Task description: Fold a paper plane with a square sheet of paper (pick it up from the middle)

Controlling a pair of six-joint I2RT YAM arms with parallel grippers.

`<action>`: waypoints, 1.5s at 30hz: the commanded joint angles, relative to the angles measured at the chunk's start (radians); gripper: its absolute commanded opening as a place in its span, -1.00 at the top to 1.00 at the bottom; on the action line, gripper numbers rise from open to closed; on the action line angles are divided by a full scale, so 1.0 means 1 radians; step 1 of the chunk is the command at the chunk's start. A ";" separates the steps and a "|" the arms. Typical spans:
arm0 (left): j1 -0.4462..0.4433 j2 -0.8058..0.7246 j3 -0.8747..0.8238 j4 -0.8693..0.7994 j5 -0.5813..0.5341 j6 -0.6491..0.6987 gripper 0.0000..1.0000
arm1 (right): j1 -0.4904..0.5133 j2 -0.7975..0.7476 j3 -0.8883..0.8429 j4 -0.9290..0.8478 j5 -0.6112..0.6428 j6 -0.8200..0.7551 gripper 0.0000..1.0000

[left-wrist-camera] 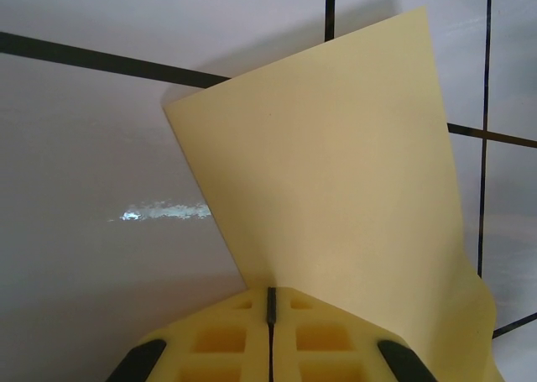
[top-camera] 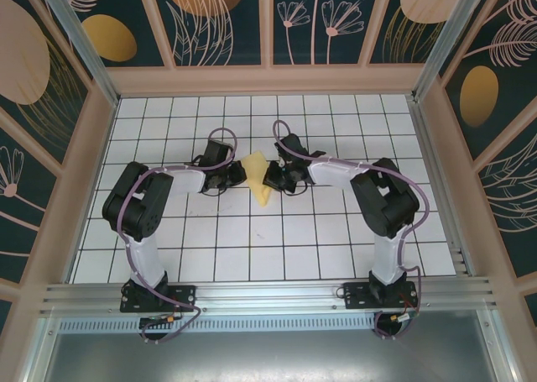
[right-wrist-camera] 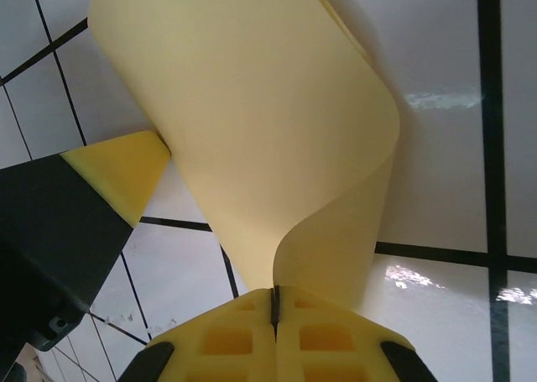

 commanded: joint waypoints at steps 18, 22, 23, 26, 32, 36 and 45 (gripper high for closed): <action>-0.004 0.061 0.011 -0.034 0.003 0.030 0.87 | 0.011 0.083 0.065 0.075 -0.035 0.019 0.87; -0.003 0.061 0.013 -0.034 0.004 0.030 0.87 | 0.011 0.091 0.067 0.082 -0.038 0.020 0.87; -0.004 0.061 0.011 -0.035 0.004 0.030 0.87 | 0.011 0.092 0.067 0.084 -0.040 0.019 0.87; -0.004 0.063 0.011 -0.035 0.003 0.030 0.87 | 0.011 0.099 0.070 0.080 -0.040 0.016 0.87; -0.004 0.063 0.011 -0.036 0.004 0.030 0.87 | 0.012 0.112 0.072 0.086 -0.050 0.014 0.87; -0.003 0.063 0.012 -0.036 0.004 0.031 0.87 | 0.014 0.119 0.076 0.088 -0.048 0.015 0.87; -0.004 0.064 0.009 -0.036 0.004 0.031 0.87 | 0.013 0.133 0.080 0.084 -0.033 0.018 0.87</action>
